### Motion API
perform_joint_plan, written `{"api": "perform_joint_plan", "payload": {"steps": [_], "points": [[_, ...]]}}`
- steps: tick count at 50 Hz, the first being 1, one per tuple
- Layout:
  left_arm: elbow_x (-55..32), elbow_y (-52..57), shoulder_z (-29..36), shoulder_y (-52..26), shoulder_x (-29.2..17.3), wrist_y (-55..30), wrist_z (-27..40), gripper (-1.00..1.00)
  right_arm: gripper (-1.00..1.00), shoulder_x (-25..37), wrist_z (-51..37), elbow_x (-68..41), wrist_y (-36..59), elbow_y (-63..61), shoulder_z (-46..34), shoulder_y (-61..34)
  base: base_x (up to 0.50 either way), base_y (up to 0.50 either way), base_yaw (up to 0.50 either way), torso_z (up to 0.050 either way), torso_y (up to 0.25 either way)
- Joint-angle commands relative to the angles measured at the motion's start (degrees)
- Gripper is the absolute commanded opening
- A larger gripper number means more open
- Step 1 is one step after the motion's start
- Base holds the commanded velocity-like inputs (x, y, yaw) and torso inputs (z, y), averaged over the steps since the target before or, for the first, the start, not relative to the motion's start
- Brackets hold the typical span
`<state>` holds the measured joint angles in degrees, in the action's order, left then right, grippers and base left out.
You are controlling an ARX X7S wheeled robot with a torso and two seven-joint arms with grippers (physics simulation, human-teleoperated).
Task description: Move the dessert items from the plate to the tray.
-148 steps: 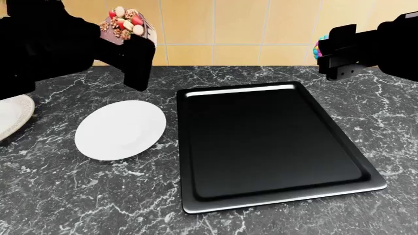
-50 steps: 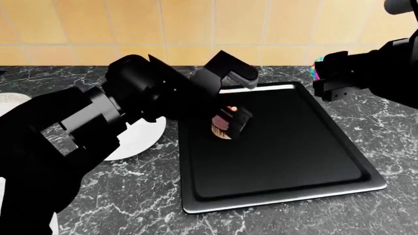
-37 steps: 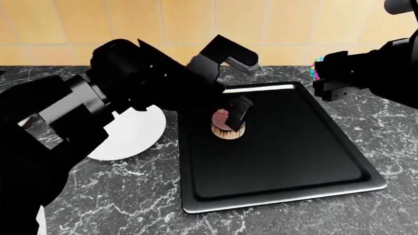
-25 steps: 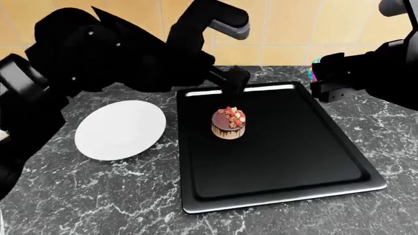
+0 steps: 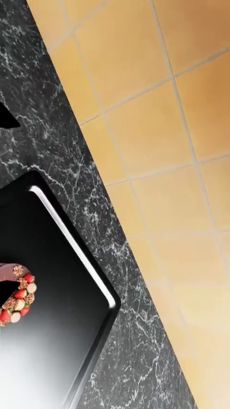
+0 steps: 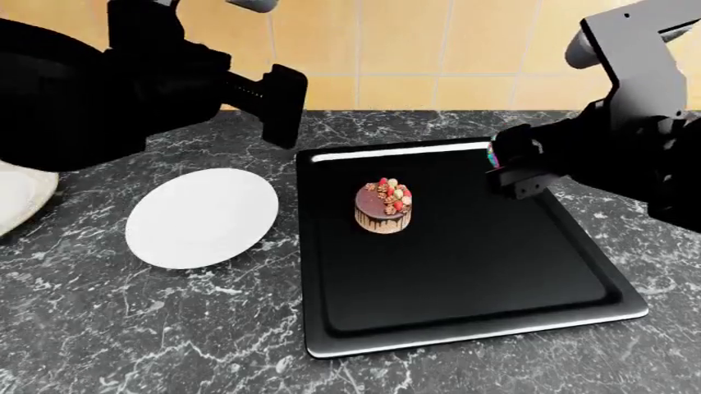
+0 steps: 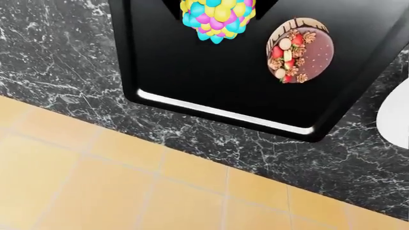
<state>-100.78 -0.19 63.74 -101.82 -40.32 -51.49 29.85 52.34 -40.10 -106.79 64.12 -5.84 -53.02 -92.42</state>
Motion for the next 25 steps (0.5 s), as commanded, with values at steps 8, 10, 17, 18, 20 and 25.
{"api": "perform_joint_plan", "payload": {"steps": [8, 10, 17, 18, 20, 25], "points": [[-1.61, 6.33, -1.76, 1.16, -6.69, 0.7, 4.85, 1.0, -1.0, -2.88, 3.01, 6.76, 1.0, 0.72, -4.07, 3.84, 0.0, 0.0, 0.0, 0.0, 0.0], [-1.66, 6.41, -1.88, 1.08, -6.63, 0.8, 4.98, 1.0, -1.0, -2.97, 3.11, 6.84, 0.85, 0.66, -4.17, 4.14, 0.0, 0.0, 0.0, 0.0, 0.0], [-1.63, 6.66, -1.99, 1.5, -6.58, 1.19, 4.99, 1.0, -1.0, -3.02, 3.78, 7.66, 0.04, 0.51, -4.67, 5.76, 0.0, 0.0, 0.0, 0.0, 0.0], [-1.47, 6.67, -1.91, 1.55, -6.44, 1.17, 4.96, 1.0, -1.0, -3.05, 3.85, 7.85, -0.07, 0.68, -4.72, 5.87, 0.0, 0.0, 0.0, 0.0, 0.0], [-1.13, 6.71, -1.9, 1.63, -6.2, 1.31, 4.62, 1.0, -1.0, -3.15, 3.95, 8.18, -0.24, 0.99, -4.81, 6.01, 0.0, 0.0, 0.0, 0.0, 0.0], [-0.5, 7.06, -2.36, 1.61, -6.09, 2.06, 4.29, 1.0, -1.0, -3.31, 4.1, 8.49, -0.54, 1.27, -5.0, 6.44, 0.0, 0.0, 0.0, 0.0, 0.0]]}}
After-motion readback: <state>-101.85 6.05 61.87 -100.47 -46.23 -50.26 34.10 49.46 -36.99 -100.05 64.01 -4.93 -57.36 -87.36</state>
